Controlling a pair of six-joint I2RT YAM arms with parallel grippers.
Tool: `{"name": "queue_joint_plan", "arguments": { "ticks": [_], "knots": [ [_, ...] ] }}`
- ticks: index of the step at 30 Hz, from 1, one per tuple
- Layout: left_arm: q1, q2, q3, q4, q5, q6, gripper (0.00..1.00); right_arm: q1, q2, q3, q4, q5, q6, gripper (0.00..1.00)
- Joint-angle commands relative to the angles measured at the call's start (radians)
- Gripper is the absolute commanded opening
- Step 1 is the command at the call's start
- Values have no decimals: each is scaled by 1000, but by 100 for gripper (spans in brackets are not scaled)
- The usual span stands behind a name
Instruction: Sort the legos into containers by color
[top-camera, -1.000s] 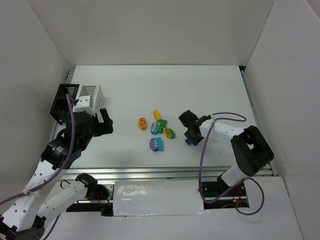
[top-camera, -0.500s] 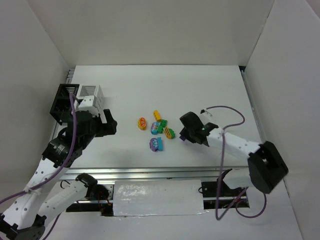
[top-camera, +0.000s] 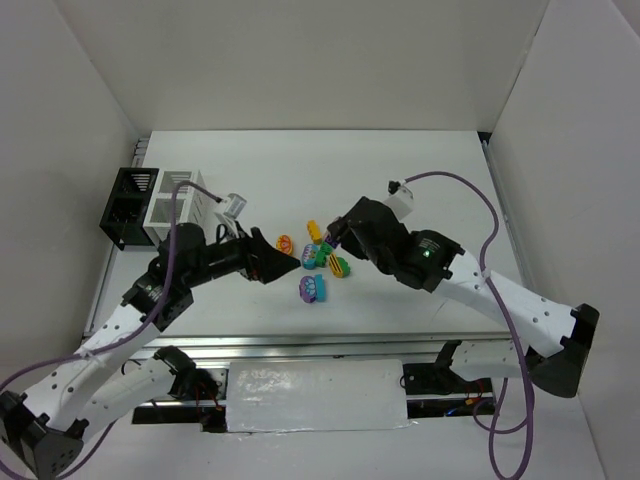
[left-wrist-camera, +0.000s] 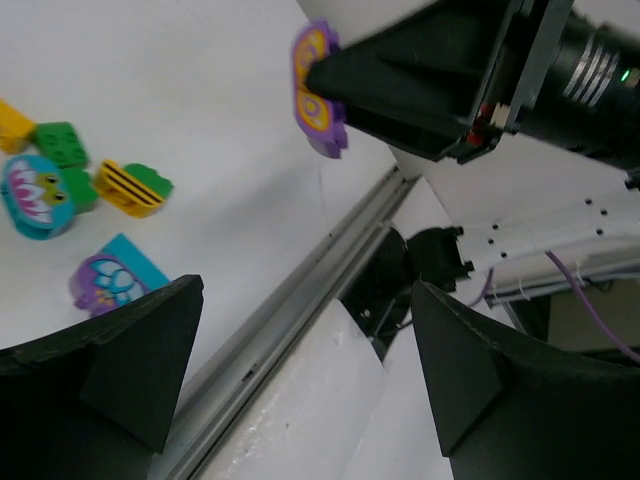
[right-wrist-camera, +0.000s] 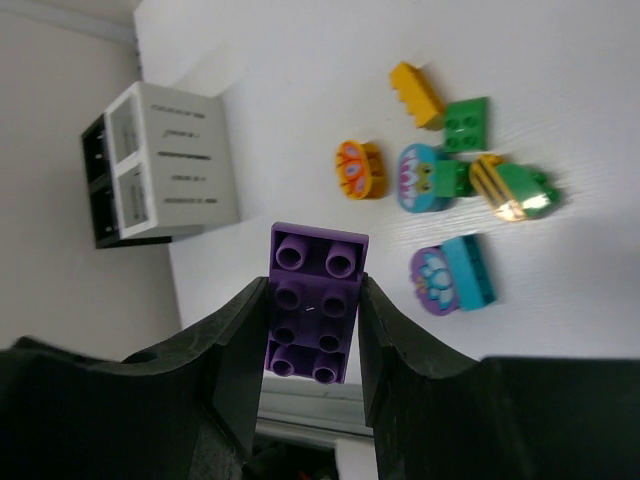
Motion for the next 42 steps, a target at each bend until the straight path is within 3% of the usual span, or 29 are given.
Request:
{"name": "queue_joint_plan", "arguments": {
  "ticks": [1,13,25,28,29,30,34,36,38,40,42],
  "knots": [
    [-116,46,51,136,-26,0,97,59,69,143,-141,126,82,0],
    [-163,97,42,202,-154,12,92,208,67,181,-105,192,89,0],
    [-164,166,36,277,-105,-2,77,266,96,223,-45,209,45,0],
    [-164,169,39,283,-106,1,67,284,98,230,-22,213,23,0],
    [-164,167,41,280,-108,4,56,292,103,235,-27,223,23,0],
    [-164,169,42,280,-112,3,53,297,107,245,-30,227,26,0],
    [-164,178,33,312,-92,-8,47,304,135,252,-19,217,22,0],
    [-164,190,28,335,-79,-19,38,304,144,258,-19,210,23,0],
    [-164,198,31,338,-66,-19,16,304,146,256,-16,201,19,0],
    [-164,199,39,323,-69,-14,0,304,129,244,-5,200,13,5],
    [-164,186,39,312,-72,0,0,304,84,194,53,197,-12,26]
  ]
}}
